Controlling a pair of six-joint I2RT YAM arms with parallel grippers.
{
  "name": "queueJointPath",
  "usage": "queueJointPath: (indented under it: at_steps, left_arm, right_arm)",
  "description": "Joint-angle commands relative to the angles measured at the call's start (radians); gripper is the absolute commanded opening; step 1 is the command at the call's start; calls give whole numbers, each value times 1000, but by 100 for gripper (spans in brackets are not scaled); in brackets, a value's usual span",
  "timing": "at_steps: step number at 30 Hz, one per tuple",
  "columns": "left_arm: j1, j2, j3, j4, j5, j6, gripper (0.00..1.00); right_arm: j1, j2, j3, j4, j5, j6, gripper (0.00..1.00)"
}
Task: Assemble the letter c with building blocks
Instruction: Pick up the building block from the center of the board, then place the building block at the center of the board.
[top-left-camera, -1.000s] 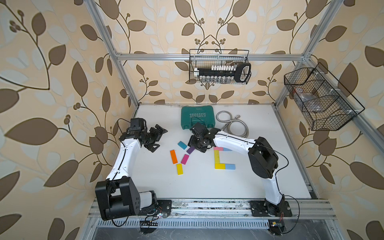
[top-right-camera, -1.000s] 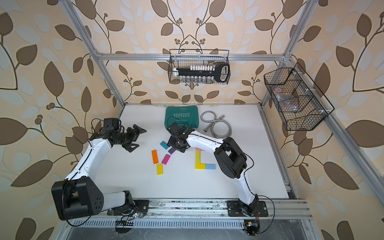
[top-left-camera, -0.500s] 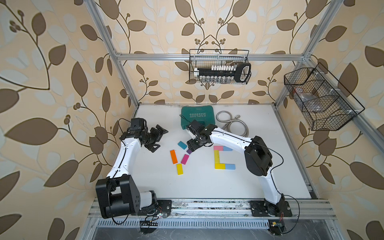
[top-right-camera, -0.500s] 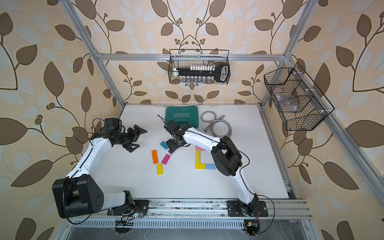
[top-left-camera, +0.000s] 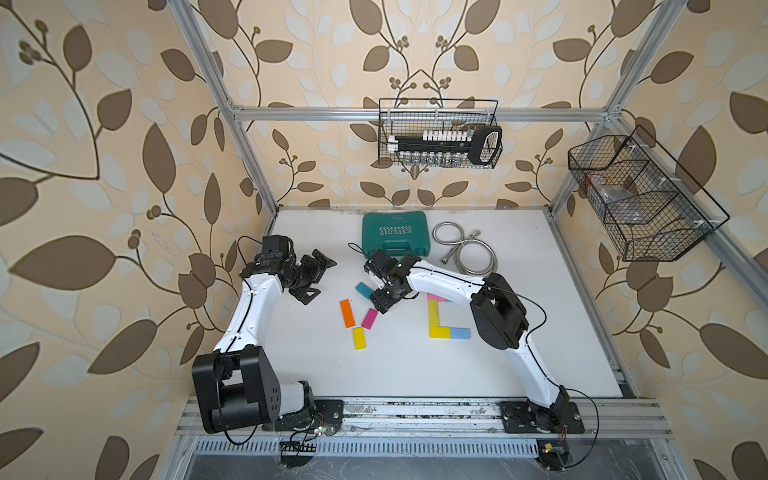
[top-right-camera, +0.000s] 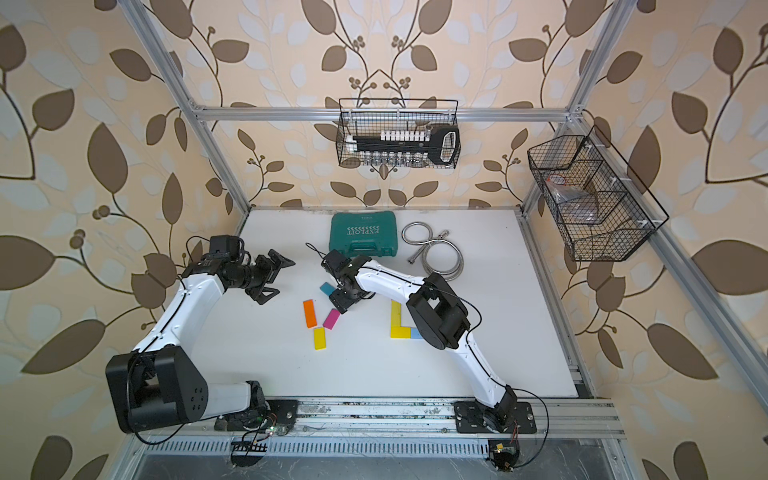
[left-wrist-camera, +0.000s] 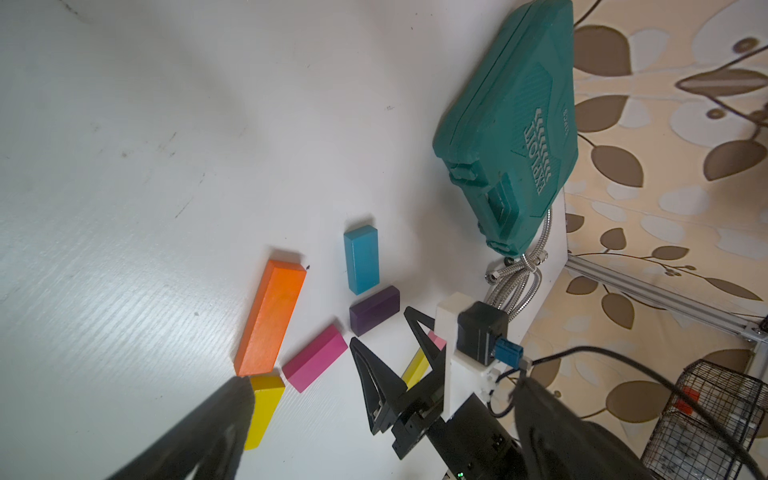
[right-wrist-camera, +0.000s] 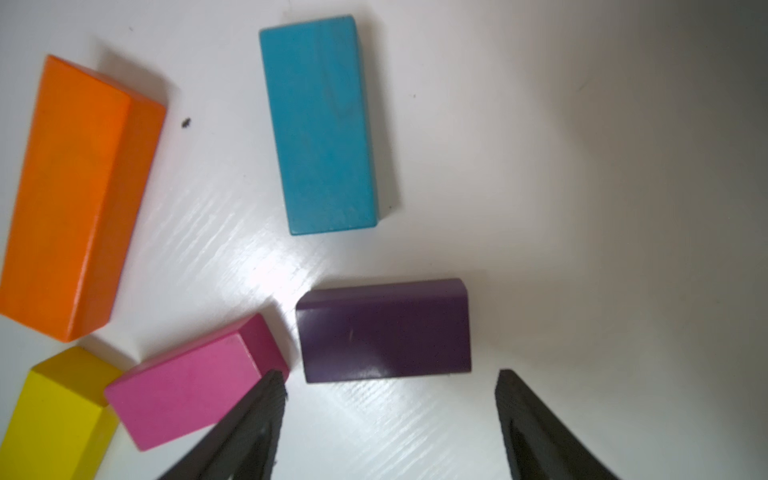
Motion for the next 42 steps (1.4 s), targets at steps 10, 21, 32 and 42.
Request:
queueJointPath:
  at_steps: [10,21,32,42]
  left_arm:
    - [6,-1,31,4,-2,24,99]
    - [6,-8,19,18,7,17,99]
    - [5,-16,7,31,22,6,99]
    - [5,-15,5,35,30,6,99]
  right_arm:
    - [-2,113,126,-78,-10,13,78]
    - [-3,-7,53,-44,-16,148,38]
    - [-3,-136,-140,96,82,766,38]
    - [-1,-85,-132,64,140,845,38]
